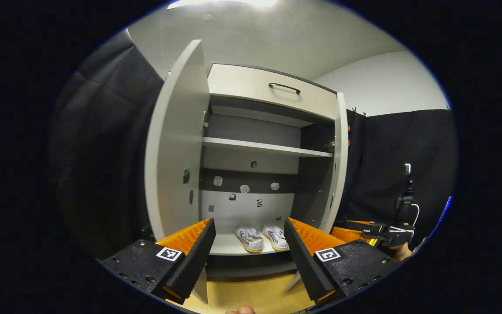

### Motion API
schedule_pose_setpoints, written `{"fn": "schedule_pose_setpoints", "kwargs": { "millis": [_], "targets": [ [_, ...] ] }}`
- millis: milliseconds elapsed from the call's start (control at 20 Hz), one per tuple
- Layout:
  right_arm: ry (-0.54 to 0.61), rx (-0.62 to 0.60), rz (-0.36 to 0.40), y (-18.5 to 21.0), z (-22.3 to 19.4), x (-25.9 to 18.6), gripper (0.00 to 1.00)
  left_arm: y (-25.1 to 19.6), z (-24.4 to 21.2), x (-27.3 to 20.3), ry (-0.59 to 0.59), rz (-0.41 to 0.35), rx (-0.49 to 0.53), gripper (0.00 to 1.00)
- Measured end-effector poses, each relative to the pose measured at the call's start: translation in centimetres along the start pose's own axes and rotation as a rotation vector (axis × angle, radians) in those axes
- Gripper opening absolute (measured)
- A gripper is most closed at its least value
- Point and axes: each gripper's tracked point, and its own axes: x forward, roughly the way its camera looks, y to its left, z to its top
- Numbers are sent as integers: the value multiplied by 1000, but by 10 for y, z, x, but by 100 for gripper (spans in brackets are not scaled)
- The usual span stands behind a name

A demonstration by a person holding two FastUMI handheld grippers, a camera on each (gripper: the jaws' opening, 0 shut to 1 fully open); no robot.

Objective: Grab one shoe with the right hand and put it into the shoe cabinet, grab the other shoe with the left hand and put it into the shoe cabinet; then close the right door with the right hand and the left door with the left hand.

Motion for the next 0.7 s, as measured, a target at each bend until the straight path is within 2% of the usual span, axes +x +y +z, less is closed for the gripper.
{"fn": "schedule_pose_setpoints", "kwargs": {
  "millis": [50, 100, 150, 200, 250, 300, 350, 500, 550, 700],
  "targets": [
    [-1, 4, 12, 6, 0, 5, 99, 7, 0, -5, -2, 21, -2, 91],
    [-2, 9, 23, 11, -1, 8, 99, 14, 1, -11, -7, 40, -7, 95],
    [-2, 13, 31, 15, -1, 11, 94, 21, 3, -16, -12, 57, -13, 95],
    [-2, 14, 38, 20, -1, 13, 98, 28, 4, -21, -16, 76, -19, 95],
    [0, 14, 44, 23, -2, 16, 94, 36, 5, -27, -20, 97, -23, 91],
    [0, 15, 48, 25, -2, 17, 94, 45, 7, -33, -25, 117, -26, 91],
    [2, 16, 52, 27, -2, 20, 98, 55, 8, -36, -29, 140, -26, 95],
    [3, 27, 53, 30, -2, 21, 98, 84, 5, -45, -30, 207, -25, 91],
    [1, 30, 50, 30, -2, 21, 98, 94, 4, -47, -26, 229, -25, 95],
    [-2, 31, 32, 26, -1, 17, 98, 125, -4, -45, -6, 302, -9, 95]
  ]
}}
